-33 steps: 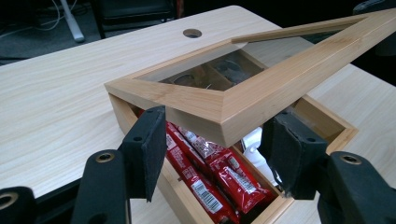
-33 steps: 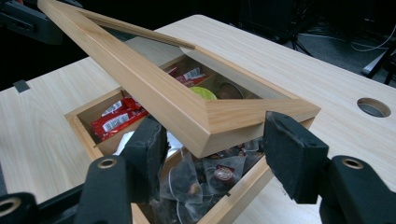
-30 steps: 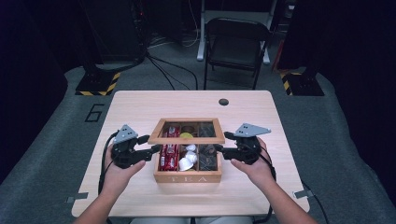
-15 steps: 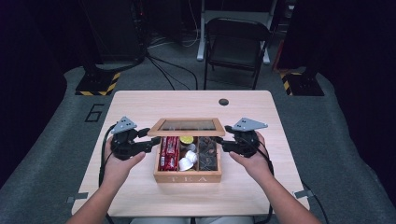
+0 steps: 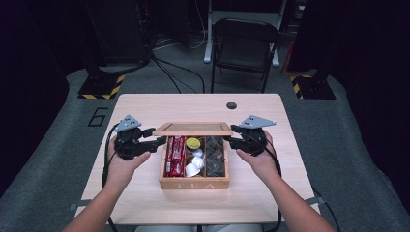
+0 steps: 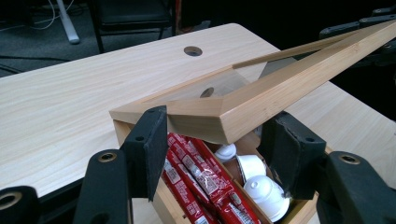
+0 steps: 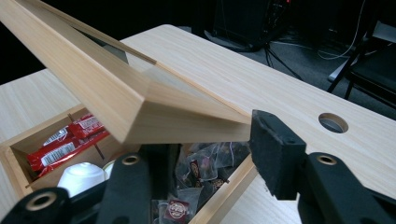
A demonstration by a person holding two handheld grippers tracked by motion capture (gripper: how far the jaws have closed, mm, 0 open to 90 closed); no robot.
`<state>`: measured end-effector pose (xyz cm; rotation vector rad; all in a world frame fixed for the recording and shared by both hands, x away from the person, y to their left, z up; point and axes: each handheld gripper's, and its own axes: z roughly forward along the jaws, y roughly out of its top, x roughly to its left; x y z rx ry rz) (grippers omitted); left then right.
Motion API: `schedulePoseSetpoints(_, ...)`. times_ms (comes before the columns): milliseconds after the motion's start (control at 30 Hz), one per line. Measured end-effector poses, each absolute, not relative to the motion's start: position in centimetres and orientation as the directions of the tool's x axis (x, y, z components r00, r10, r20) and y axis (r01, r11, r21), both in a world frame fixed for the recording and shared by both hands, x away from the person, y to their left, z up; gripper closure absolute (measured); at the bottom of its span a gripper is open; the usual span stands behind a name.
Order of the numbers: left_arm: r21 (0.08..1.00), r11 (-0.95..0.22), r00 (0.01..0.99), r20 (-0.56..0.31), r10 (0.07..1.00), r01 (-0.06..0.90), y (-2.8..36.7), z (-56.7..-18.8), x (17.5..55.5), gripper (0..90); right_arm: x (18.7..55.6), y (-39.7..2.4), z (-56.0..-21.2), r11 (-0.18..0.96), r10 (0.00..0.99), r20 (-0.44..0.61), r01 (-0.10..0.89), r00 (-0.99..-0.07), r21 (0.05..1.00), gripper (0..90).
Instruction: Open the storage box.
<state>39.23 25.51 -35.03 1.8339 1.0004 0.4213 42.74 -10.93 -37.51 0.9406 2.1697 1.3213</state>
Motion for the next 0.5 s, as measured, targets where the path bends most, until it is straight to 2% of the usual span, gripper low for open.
schedulePoseSetpoints(200, 0.880, -0.189, 0.603, -0.129, 0.787, 0.435, 25.50, -34.95, 39.33, 41.9, 42.95, -10.80, -37.34, 0.321, 0.741, -0.015, 0.334, -0.671, 0.886, 56.6)
schedulePoseSetpoints(500, 0.875, -0.232, 0.572, -0.061, 0.818, 0.425, 26.06, -35.54, 39.71, 42.5, 43.27, -10.84, -36.98, 0.317, 0.742, 0.001, 0.352, -0.671, 0.881, 56.6)
